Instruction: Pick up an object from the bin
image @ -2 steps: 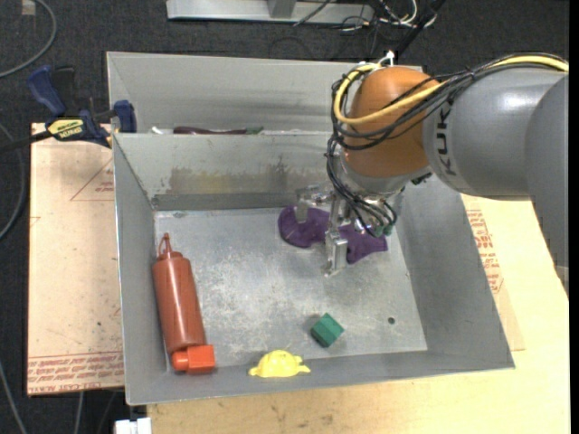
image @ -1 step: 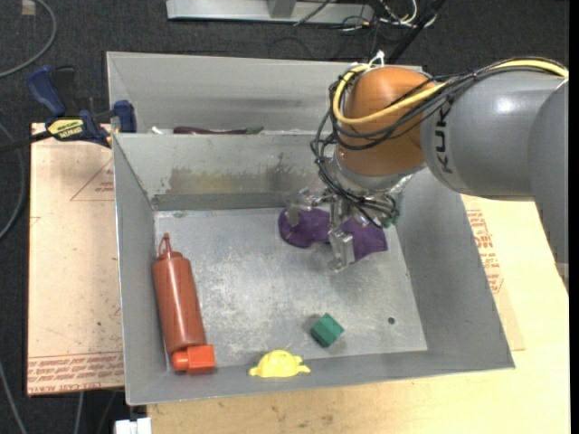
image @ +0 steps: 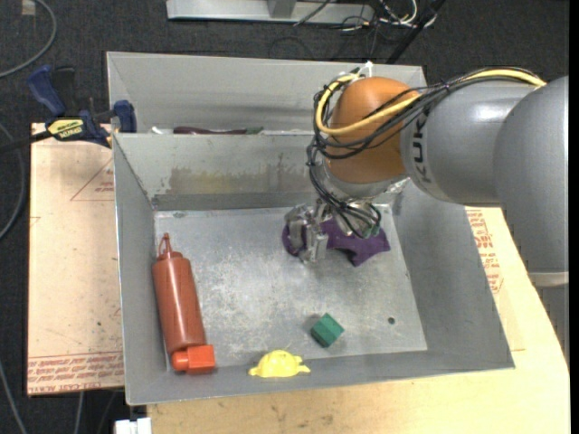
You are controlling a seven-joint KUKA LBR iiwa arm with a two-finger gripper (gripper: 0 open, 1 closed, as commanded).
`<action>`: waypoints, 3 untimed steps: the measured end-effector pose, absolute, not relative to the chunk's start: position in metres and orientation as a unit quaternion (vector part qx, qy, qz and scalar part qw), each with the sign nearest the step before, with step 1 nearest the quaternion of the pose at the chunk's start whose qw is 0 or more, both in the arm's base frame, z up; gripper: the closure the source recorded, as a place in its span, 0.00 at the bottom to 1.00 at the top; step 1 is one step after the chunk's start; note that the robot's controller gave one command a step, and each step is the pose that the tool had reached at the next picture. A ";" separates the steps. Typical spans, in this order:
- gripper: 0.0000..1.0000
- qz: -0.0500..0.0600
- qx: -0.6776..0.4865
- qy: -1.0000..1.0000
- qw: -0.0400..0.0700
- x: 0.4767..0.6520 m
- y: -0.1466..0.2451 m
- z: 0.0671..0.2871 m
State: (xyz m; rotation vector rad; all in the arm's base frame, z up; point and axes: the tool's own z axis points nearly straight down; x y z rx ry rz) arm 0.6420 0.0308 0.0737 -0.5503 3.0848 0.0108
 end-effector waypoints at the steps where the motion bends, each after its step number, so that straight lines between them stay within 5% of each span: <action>1: 1.00 0.004 -0.175 0.984 0.004 0.642 0.031 0.074; 2: 1.00 0.004 -0.175 0.984 -0.001 0.634 0.029 0.103; 3: 1.00 0.004 -0.150 0.989 0.004 0.637 0.031 0.168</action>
Offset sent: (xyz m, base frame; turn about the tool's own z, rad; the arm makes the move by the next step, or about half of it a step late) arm -0.0119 -0.0053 0.0939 -0.0001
